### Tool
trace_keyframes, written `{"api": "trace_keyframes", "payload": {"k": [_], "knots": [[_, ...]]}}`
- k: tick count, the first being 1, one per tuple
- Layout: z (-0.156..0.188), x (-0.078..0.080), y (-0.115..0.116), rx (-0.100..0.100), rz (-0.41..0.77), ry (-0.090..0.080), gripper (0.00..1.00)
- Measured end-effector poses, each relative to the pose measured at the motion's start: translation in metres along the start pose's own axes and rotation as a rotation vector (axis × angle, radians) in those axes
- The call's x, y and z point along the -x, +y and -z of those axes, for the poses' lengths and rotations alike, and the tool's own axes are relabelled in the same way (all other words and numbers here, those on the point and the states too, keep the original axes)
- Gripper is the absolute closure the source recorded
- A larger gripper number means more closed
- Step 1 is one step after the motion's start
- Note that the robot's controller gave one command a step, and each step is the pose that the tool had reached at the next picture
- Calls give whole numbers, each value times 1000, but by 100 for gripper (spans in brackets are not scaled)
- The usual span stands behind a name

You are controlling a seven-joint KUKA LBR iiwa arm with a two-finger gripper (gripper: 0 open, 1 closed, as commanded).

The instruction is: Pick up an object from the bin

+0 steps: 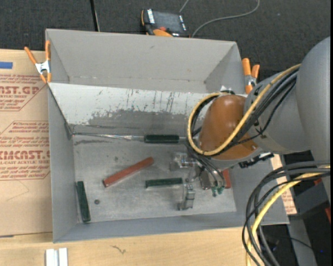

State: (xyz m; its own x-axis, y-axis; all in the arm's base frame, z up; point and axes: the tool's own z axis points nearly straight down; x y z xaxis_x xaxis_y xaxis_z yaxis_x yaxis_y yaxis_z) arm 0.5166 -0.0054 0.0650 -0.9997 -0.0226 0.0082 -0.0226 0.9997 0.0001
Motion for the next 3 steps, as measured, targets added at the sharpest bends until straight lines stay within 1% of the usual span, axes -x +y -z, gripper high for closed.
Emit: {"api": "trace_keyframes", "payload": {"k": [1, 2, 3], "knots": [[5, 3, 0, 0, 1, -9, 100], [153, 53, 24, -3, 425, -17, 100], [150, 51, 24, -1, 423, -12, 0]]}}
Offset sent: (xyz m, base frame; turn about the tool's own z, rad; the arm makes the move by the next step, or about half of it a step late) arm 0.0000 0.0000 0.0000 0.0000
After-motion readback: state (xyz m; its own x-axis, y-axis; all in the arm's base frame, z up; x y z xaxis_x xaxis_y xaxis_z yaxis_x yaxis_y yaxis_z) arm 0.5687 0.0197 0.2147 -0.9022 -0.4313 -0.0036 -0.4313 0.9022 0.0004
